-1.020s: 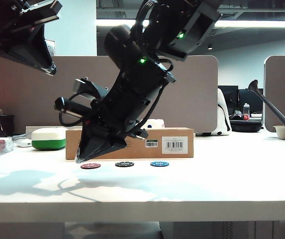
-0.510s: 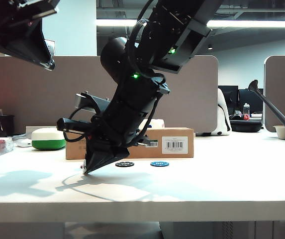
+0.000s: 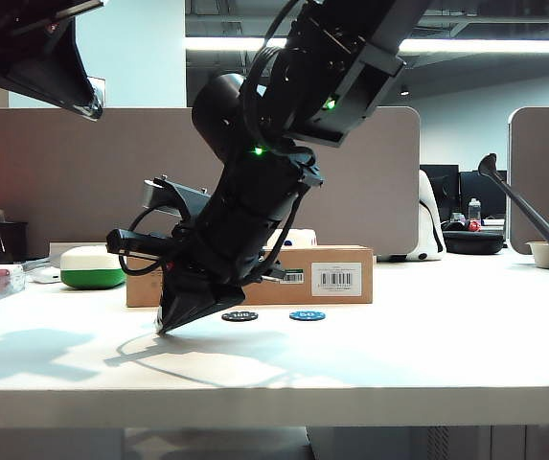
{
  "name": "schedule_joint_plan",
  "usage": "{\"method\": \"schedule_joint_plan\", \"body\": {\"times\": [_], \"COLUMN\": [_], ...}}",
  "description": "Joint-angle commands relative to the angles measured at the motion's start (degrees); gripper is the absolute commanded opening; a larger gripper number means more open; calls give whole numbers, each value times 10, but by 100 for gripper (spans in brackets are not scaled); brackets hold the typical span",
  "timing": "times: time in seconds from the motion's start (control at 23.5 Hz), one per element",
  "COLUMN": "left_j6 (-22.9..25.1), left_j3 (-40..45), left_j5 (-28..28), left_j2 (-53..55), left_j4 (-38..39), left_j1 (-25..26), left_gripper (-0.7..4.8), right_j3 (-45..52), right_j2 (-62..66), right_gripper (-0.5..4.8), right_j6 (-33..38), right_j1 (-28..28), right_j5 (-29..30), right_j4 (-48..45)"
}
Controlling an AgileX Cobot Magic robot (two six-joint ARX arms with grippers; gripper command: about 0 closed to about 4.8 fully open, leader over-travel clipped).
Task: Push the chip with the lowest value in the row forward next to the rectangular box.
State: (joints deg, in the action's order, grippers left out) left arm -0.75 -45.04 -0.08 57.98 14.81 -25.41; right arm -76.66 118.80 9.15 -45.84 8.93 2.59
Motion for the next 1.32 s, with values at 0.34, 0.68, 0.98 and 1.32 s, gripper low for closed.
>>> {"method": "schedule_joint_plan", "body": {"times": [0.34, 0.68, 0.98, 1.32], "left_j6": [1, 1, 1, 1], "left_j3": [-1, -1, -1, -1], "left_j5": [1, 1, 1, 1], "left_j2": [-2, -2, -2, -2], "left_j4": [-7, -7, -7, -7], "left_j1": [1, 1, 1, 1], "left_gripper": [-5, -5, -5, -5], "right_j3": [-51, -71, -71, -71], "right_j2": [45, 45, 46, 63], "right_gripper": [-5, -5, -5, -5], "right_j6": [-9, -9, -9, -8], "right_j1": [-1, -1, 3, 27], "right_j5": [-70, -78, -104, -104], "right_j4": [37, 87, 70, 32]}}
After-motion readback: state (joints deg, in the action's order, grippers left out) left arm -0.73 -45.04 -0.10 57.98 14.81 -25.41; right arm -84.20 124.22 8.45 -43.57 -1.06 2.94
